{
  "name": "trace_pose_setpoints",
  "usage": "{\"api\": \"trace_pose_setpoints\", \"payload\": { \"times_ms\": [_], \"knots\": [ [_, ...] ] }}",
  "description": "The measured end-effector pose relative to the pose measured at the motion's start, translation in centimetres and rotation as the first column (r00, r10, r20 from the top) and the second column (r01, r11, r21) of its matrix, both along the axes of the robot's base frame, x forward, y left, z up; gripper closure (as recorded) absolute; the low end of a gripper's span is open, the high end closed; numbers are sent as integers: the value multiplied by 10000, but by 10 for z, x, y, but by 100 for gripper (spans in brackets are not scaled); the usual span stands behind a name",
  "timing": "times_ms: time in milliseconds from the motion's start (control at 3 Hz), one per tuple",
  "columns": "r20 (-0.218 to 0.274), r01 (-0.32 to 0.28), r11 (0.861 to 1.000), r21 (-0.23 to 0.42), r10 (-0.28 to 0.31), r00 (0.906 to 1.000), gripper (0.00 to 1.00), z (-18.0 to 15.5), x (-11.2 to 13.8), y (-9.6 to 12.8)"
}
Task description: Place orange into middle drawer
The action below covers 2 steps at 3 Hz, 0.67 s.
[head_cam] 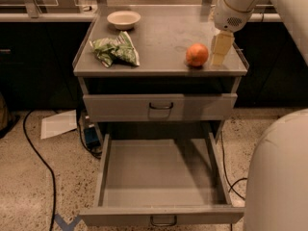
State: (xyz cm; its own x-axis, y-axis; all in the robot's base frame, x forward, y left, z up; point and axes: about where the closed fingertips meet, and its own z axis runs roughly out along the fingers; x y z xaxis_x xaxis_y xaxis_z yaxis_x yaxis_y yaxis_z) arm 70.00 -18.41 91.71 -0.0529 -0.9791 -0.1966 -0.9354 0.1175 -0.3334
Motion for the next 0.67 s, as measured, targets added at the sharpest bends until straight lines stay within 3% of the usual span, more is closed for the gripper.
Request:
{"api": "trace_pose_setpoints", "payload": {
  "times_ms": [667],
  "knots": [
    [181, -336, 9993, 184, 333, 9993, 0, -3, 12, 16]
  ]
}}
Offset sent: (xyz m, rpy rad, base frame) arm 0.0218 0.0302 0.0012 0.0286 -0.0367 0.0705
